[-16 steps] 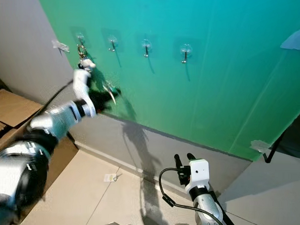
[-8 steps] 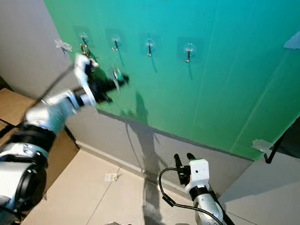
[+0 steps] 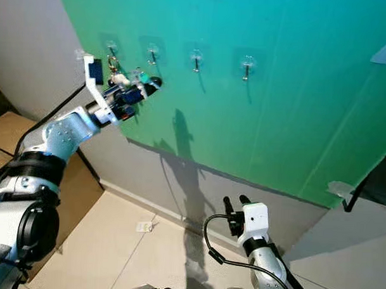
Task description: Hang keys on a hook
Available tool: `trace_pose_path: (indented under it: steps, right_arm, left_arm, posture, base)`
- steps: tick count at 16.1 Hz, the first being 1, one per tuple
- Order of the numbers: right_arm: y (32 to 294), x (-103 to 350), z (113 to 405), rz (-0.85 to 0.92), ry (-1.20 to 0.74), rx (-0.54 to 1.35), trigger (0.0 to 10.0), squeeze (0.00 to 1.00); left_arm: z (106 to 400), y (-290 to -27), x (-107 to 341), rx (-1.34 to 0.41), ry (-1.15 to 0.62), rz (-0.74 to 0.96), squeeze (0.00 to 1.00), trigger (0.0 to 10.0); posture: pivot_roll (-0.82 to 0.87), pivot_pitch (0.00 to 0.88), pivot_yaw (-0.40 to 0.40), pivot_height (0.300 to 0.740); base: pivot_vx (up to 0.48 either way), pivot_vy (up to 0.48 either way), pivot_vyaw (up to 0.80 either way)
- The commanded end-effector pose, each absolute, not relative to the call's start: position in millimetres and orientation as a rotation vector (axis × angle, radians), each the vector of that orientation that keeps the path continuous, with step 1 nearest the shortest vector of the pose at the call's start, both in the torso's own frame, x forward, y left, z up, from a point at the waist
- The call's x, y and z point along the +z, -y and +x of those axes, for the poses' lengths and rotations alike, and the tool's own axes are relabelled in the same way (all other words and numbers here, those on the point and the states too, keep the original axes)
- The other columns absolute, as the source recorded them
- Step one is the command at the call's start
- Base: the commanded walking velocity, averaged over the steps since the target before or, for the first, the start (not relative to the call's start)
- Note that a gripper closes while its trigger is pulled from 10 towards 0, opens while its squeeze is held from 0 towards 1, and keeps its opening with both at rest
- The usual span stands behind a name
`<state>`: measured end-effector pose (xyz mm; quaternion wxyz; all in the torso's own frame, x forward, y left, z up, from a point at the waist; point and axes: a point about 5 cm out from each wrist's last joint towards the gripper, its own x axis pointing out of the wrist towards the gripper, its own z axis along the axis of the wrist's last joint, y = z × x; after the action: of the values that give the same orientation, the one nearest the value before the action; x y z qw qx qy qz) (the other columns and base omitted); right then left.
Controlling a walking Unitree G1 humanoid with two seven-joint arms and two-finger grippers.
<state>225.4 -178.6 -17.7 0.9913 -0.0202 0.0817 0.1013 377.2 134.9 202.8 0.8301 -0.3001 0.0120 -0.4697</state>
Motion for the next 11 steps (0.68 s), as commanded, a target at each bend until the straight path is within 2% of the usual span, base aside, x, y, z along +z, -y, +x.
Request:
trace_pose_path:
  steps: [1, 5, 11]
  right_arm:
    - [176, -17, 228, -0.037, -0.165, 0.215, 10.0, 0.00]
    - [176, -17, 228, -0.037, -0.162, 0.213, 10.0, 0.00]
    - [176, -18, 226, -0.033, -0.160, 0.207, 10.0, 0.00]
  left_arm:
    - [380, -136, 210, -0.996, -0.018, -0.636, 0.00, 10.0]
    - [386, -131, 210, -0.938, -0.047, -0.571, 0.00, 10.0]
    - [391, -142, 209, -0.846, -0.043, -0.536, 0.00, 10.0]
  posture:
    - [-0.22, 0.000, 0.161, 0.732]
    - [-0.23, 0.000, 0.169, 0.732]
    - [-0.23, 0.000, 0.169, 0.732]
  base:
    - [0.000, 0.000, 0.00]
    - [0.000, 0.000, 0.00]
    - [0.000, 0.000, 0.00]
